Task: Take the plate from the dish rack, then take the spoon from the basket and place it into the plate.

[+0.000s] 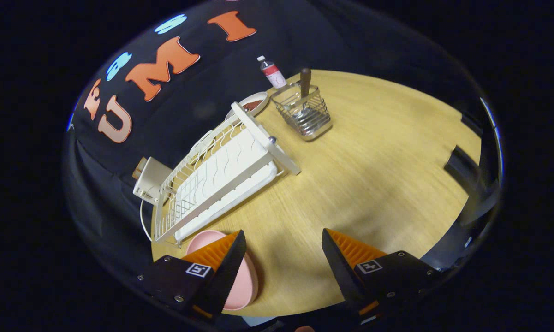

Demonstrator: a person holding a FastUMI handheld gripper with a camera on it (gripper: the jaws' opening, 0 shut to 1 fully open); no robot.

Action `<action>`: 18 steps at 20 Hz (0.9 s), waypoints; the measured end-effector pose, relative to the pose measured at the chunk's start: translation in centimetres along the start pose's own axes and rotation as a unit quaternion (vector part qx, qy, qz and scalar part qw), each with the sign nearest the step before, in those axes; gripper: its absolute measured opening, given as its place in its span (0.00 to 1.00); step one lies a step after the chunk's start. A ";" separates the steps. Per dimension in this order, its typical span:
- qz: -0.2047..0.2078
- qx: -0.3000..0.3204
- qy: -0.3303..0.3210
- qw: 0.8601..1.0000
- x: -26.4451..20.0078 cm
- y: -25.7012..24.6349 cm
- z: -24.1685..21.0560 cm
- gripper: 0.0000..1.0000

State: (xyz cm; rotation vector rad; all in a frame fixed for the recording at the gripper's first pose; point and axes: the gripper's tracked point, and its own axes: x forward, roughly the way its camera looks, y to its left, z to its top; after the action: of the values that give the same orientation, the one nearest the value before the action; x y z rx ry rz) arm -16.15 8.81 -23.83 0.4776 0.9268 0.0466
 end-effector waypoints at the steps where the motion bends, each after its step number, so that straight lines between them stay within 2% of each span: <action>1: -0.011 -0.017 -0.012 1.000 -0.1 -0.8 1.2 0.98; 6: -0.041 -0.073 -0.063 0.995 -1.5 -3.1 6.5 0.98; 10: -0.060 -0.125 -0.119 0.983 -1.8 -4.0 11.5 0.98; 18: -0.027 -0.152 -0.185 0.971 0.2 -3.3 19.1 0.98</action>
State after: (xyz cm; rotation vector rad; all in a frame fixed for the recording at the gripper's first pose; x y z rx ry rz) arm -1.68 -1.27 -15.73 0.1670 0.5509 0.0472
